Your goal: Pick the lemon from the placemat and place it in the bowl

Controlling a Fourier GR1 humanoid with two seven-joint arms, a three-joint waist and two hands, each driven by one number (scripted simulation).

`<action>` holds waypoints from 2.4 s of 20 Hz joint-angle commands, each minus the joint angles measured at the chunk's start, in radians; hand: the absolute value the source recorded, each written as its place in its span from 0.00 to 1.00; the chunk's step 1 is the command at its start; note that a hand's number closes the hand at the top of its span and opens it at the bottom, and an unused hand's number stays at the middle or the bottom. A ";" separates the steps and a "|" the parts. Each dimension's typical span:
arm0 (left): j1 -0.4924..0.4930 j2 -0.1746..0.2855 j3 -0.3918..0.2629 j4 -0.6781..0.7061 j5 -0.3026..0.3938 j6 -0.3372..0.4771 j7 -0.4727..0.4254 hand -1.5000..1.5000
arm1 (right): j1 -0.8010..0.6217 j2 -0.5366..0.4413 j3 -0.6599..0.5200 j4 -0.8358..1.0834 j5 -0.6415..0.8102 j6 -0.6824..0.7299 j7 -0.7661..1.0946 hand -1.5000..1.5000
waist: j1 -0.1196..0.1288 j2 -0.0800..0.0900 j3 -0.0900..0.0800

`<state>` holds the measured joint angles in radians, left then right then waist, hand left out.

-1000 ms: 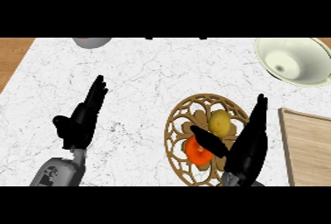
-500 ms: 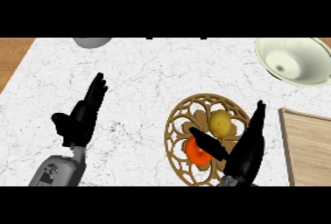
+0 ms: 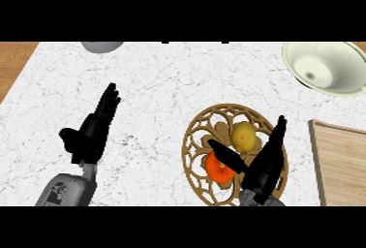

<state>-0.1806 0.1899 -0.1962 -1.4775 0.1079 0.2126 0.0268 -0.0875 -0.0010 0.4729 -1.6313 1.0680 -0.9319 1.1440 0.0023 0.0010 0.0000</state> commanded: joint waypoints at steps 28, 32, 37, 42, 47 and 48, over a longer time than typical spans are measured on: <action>0.046 -0.043 0.048 -0.105 -0.078 -0.058 0.087 0.50 | -0.172 0.001 -0.010 0.342 -0.239 0.019 -0.133 1.00 | 0.000 -0.002 0.000; 0.008 -0.045 0.048 -0.049 -0.049 -0.073 0.050 0.50 | -0.393 -0.120 0.013 0.339 -0.502 0.207 -0.302 1.00 | 0.028 0.008 0.002; 0.004 -0.040 0.046 -0.066 -0.062 -0.068 0.049 0.50 | -0.523 -0.187 -0.054 0.335 -0.699 0.295 -0.573 1.00 | 0.040 0.011 0.004; 0.014 -0.044 0.059 -0.023 -0.072 -0.067 0.030 0.50 | -0.619 -0.210 -0.106 0.425 -0.657 0.298 -0.735 1.00 | 0.013 0.003 0.000; 0.019 -0.049 0.067 -0.037 -0.072 -0.069 0.050 0.50 | -0.754 -0.257 -0.135 0.418 -0.524 0.336 -0.604 1.00 | 0.001 -0.002 -0.001; -0.012 -0.040 0.086 -0.022 -0.067 -0.077 0.039 0.50 | -0.806 -0.240 -0.134 0.431 -0.485 0.352 -0.533 1.00 | 0.001 -0.003 -0.001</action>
<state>-0.1679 0.1465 -0.1270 -1.5193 0.0434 0.1425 0.0716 -0.7837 -0.2302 0.3584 -1.2164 0.5000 -0.6206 0.5176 0.0115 0.0013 -0.0001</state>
